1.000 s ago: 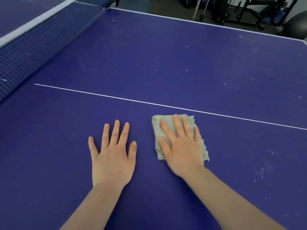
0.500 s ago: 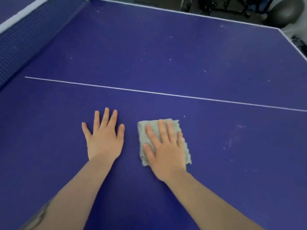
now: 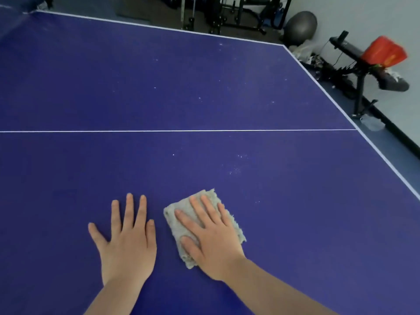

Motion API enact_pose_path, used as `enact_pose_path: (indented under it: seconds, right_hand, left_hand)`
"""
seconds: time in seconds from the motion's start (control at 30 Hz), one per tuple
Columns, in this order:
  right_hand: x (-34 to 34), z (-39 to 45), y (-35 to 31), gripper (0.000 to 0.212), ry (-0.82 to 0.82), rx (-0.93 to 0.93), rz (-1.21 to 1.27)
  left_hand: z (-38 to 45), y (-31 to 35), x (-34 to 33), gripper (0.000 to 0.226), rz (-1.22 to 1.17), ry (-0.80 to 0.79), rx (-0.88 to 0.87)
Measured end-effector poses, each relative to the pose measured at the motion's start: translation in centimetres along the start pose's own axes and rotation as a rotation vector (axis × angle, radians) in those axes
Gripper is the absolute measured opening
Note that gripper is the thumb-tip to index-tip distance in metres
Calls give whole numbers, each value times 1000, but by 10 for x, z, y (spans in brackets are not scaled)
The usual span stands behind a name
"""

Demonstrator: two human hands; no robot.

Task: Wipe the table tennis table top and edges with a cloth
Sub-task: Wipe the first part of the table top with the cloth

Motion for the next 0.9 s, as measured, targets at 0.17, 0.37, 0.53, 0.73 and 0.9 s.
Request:
enact_pose_path:
  seconds: [0.17, 0.37, 0.53, 0.73, 0.9]
  right_hand:
    - [20, 23, 92, 66, -28, -183, 20]
    - [11, -22, 101, 56, 94, -228, -14]
    - [20, 36, 99, 58, -42, 108, 44]
    - [20, 26, 167, 67, 19, -352, -4]
    - [16, 39, 92, 59, 53, 50, 45]
  left_hand:
    - [13, 46, -5, 57, 28, -12, 29]
    - [19, 55, -6, 64, 44, 0, 48]
    - [33, 63, -4, 69, 12, 31, 85]
    - [31, 61, -3, 69, 2, 39, 103]
    - [30, 62, -2, 68, -12, 61, 110]
Point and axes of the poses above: each hand's wrist, its own z-axis towards the middle knuckle, its own x-axis out of the back of the hand, y = z × x, the point moved 5 cm from there along z, towards the middle knuckle, and after that the axes turned 3 degrees about x, right-handed, at the moved point
